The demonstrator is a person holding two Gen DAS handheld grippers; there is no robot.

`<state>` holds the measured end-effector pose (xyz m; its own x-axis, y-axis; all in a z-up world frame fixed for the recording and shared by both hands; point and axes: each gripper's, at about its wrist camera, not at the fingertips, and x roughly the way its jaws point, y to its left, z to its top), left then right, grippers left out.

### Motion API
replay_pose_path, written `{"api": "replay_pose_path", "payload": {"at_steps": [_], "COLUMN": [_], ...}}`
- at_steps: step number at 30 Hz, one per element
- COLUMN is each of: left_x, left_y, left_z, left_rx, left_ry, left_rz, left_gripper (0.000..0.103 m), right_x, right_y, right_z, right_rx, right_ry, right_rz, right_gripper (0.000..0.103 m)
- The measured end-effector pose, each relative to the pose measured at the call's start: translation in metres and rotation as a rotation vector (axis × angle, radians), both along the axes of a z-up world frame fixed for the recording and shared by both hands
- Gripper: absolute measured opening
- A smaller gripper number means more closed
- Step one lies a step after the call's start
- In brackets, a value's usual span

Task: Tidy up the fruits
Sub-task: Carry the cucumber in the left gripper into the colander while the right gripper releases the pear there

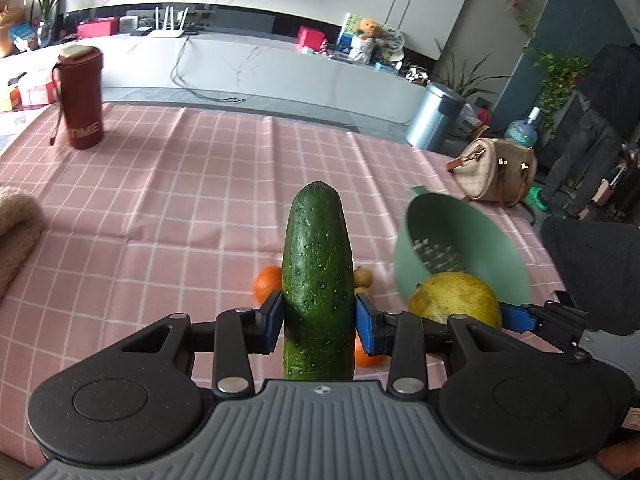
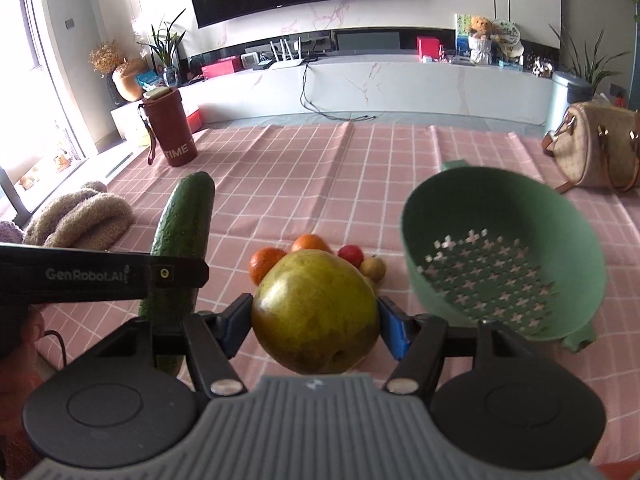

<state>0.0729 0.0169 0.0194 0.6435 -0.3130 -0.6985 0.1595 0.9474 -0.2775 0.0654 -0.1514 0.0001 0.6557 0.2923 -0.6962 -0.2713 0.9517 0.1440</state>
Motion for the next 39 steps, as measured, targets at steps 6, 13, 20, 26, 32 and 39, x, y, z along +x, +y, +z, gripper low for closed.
{"api": "replay_pose_path", "payload": {"at_steps": [6,13,20,26,32,39], "left_x": [0.030,0.078,0.122,0.137,0.140,0.145], "left_y": [-0.053,-0.109,-0.141,-0.155,-0.164,-0.167], "left_z": [0.032,0.031,-0.021,-0.053,-0.064,-0.076], "left_rx": [-0.092,-0.160,-0.100,-0.019,0.026,0.058], "left_ry": [-0.016,-0.022,0.111,0.209,0.239,0.254], "left_rz": [-0.100,-0.149,-0.160,-0.198,-0.211,-0.225], "left_gripper": [0.042,0.042,0.042,0.042,0.042,0.042], "right_x": [0.018,0.049,0.091,0.123,0.140,0.146], "right_y": [-0.054,-0.103,-0.128,-0.124,-0.117,-0.109], "right_z": [0.033,0.044,0.011,-0.028,-0.046,-0.062], "right_rx": [-0.032,-0.107,-0.168,-0.262,-0.309,-0.379], "right_ry": [-0.017,-0.002,0.100,0.186,0.221,0.234], "right_rz": [0.006,0.029,0.103,0.247,0.337,0.407], "right_gripper": [0.063,0.063,0.063,0.063,0.063,0.063]}}
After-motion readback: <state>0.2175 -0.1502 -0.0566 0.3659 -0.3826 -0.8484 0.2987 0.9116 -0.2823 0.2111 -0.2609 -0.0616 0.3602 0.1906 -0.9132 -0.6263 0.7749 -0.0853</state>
